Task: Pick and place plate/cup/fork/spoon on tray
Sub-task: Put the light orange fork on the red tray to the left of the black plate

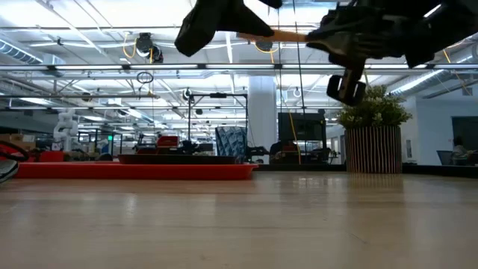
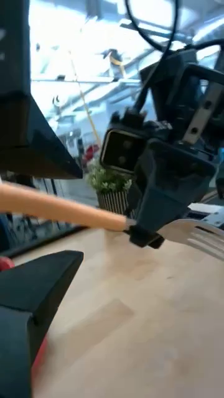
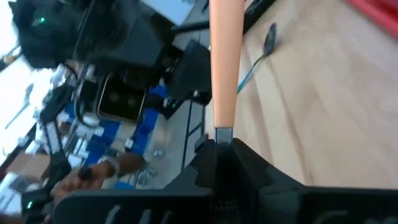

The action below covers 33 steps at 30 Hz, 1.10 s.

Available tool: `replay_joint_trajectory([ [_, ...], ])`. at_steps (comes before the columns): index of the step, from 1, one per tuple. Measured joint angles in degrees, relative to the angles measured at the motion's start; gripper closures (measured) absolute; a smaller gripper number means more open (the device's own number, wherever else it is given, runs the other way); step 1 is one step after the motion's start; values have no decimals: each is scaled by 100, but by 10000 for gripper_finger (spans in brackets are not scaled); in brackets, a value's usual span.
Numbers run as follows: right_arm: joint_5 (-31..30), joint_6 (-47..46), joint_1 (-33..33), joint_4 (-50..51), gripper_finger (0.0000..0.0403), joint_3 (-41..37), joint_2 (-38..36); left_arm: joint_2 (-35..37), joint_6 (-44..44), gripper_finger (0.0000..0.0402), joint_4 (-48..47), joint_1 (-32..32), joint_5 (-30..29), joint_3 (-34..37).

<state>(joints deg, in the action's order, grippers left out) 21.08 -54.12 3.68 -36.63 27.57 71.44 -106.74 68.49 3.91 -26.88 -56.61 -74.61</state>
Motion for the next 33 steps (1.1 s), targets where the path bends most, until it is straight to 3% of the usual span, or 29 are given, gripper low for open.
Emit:
replay_joint_trajectory([
  [7,169,-361,-62,-354,394,0,460,4,999,217,358,128,75,132],
  [14,155,-419,-135,-780,394,0,531,-57,1057,197,192,303,456,142],
  [19,156,-434,-148,-916,394,0,531,-111,1049,200,176,426,403,144],
  [33,127,-397,-148,-862,394,-4,533,-105,1451,311,230,628,561,137],
])
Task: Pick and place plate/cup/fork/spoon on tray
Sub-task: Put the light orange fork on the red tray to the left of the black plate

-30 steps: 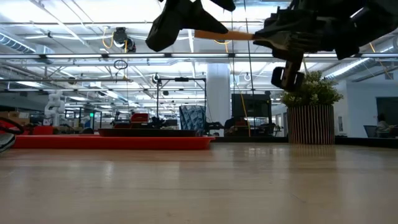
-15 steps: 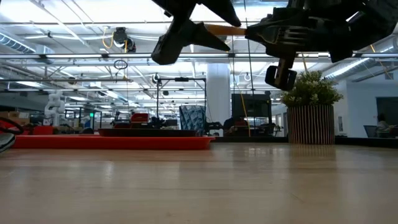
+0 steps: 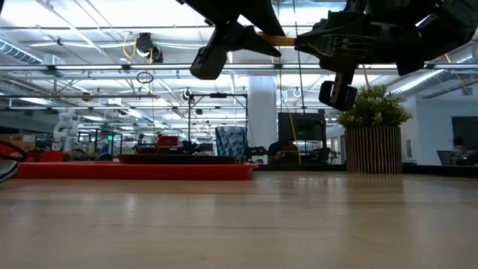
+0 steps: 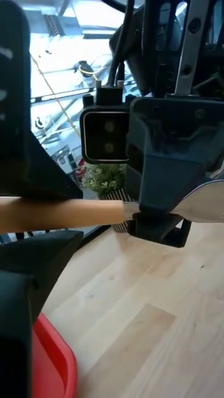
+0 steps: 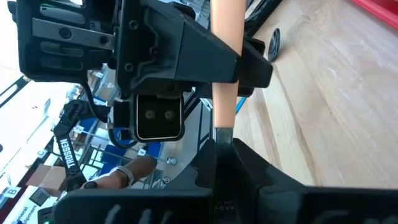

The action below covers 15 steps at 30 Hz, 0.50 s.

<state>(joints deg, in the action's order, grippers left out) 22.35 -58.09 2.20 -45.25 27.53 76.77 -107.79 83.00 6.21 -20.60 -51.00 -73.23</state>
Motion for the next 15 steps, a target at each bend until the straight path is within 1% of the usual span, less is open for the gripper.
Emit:
replay_joint_trajectory([
  [4,-4,0,-2,-2,394,0,0,0,86,325,8,9,8,-2],
  [7,-23,0,-2,-2,394,-4,0,6,-6,339,7,9,133,-2],
  [9,-148,-8,2,2,391,-7,0,7,-114,343,-10,10,174,-2],
  [12,-228,66,-4,1,376,-9,0,7,-301,343,-47,13,212,-2],
  [15,-298,312,-40,2,348,-4,0,7,-722,343,-49,11,275,-2],
])
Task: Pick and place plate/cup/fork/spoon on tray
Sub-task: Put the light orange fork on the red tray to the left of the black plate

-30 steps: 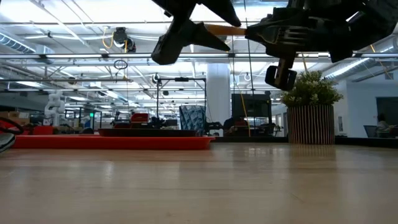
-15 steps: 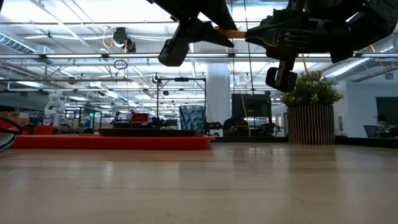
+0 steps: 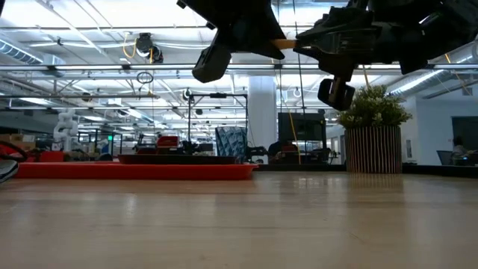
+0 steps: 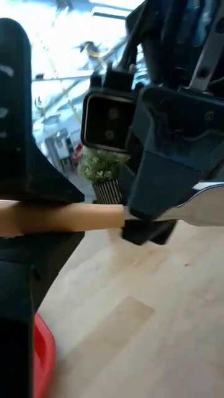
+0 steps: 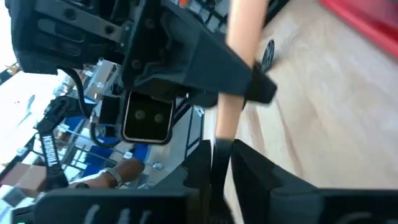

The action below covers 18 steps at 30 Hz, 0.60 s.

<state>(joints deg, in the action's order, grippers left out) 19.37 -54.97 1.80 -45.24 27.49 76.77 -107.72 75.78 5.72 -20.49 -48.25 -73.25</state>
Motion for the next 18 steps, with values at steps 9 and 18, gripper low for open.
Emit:
replay_joint_trajectory([
  [9,-302,615,-72,-357,245,0,-188,1,-1667,343,-308,-8,-193,-9],
  [18,-1517,2549,-25,112,192,9,-1270,28,-4330,343,-1799,-5,-312,2],
])
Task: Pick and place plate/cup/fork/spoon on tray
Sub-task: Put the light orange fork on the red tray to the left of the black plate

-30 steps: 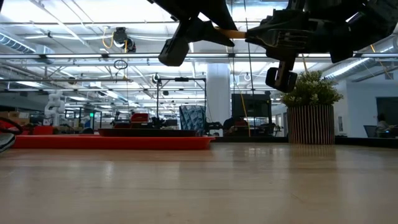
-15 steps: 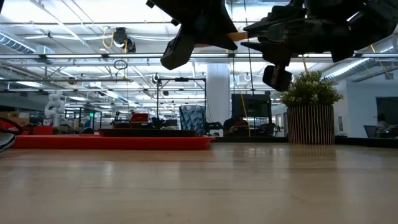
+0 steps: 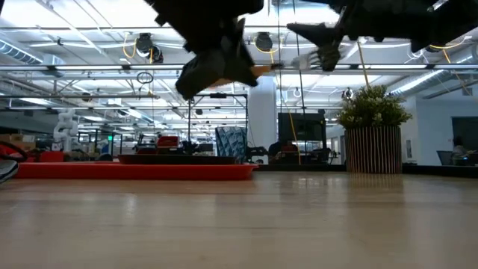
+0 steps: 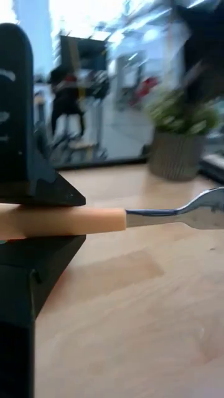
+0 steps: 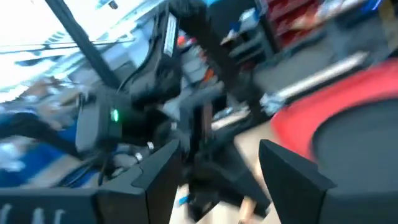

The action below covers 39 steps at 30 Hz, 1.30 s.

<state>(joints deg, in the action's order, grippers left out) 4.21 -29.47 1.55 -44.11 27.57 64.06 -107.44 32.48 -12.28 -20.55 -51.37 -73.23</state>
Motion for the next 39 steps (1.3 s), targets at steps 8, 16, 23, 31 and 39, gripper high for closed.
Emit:
replay_joint_trajectory([
  [8,-1475,1453,325,1171,196,0,-542,56,-2652,343,-1153,2,43,2],
  [16,-2072,2308,536,1584,199,-88,-573,750,-5608,343,-2586,231,735,5],
  [23,-2067,2796,532,1680,199,-140,-603,1502,-7864,343,-4257,511,1086,-4],
  [31,-2067,3318,532,1654,200,-140,-781,1970,-10816,343,-6873,720,792,186],
  [39,-2067,3931,532,1512,200,-140,-1148,2914,-12281,343,-6864,1218,733,1781],
])
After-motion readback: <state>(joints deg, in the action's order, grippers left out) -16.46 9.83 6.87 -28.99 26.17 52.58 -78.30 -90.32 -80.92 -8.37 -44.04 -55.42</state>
